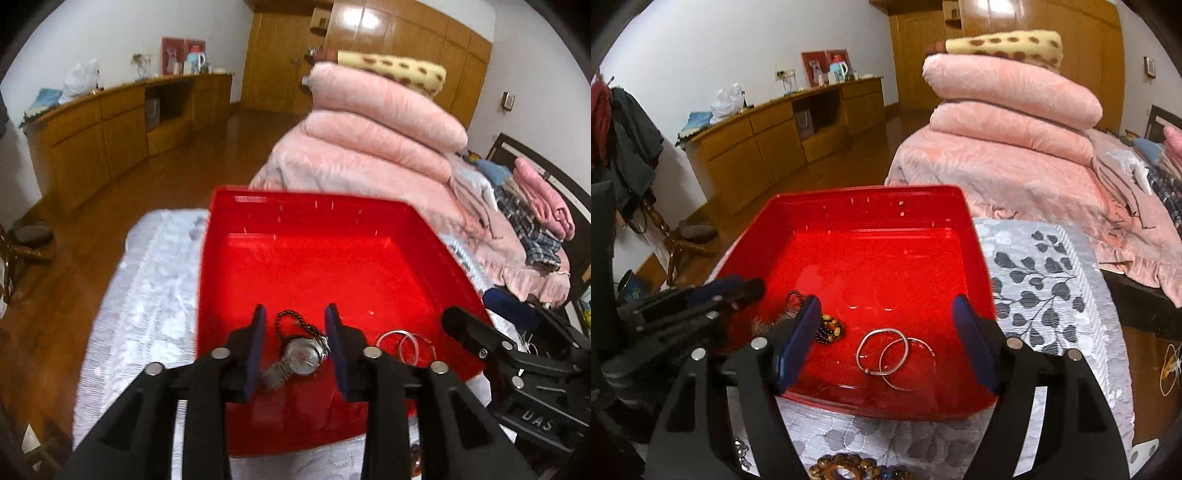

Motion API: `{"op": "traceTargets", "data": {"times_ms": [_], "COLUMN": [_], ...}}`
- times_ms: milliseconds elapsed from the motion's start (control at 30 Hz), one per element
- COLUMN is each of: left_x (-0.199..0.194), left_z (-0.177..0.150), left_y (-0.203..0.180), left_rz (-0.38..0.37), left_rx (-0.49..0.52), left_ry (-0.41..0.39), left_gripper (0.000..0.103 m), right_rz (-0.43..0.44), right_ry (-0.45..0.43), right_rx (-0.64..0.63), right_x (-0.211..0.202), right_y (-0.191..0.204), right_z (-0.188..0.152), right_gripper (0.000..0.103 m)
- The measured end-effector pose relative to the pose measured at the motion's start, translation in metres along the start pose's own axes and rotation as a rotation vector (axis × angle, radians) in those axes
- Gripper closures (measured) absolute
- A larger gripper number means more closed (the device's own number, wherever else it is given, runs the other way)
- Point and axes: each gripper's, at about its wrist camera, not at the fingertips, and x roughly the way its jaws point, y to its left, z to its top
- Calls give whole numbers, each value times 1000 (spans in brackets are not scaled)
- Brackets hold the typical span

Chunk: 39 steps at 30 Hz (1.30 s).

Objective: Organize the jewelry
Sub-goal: 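Open both tools to drop the watch and bangle into the tray, then move both tools back over the remaining jewelry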

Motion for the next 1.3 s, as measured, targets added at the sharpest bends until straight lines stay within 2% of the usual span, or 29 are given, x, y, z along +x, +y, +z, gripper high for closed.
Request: {"op": "traceTargets", "data": {"times_ms": [67,167,333,667,800,1033,1300], "left_x": [-19,-49,-85,-100,-100,-94,-96], "left_z": [-1,-8,-37,-115,-138,-165,-173], "left_y": [3,8,14,23,17,18,29], "left_rz": [2,13,33,57,66,82,91], "left_rx": [1,12,57,53,72,76,54], "left_ry": [-47,-108,-141,-51,-19,38,46], "left_gripper": [55,47,42,42,42,42,43], "right_rz": [4,10,4,-4,16,55,85], "right_ry": [-22,-64,-102,-44,-12,58,98], "right_rx": [3,13,9,19,-15,-67,-74], "right_x": [-11,-35,-72,-98,-102,-93,-84], "right_y": [-2,-7,-9,3,22,51,65], "right_z": [-2,-12,-47,-125,-148,-171,-170], "right_gripper": [30,28,28,28,29,35,42]}}
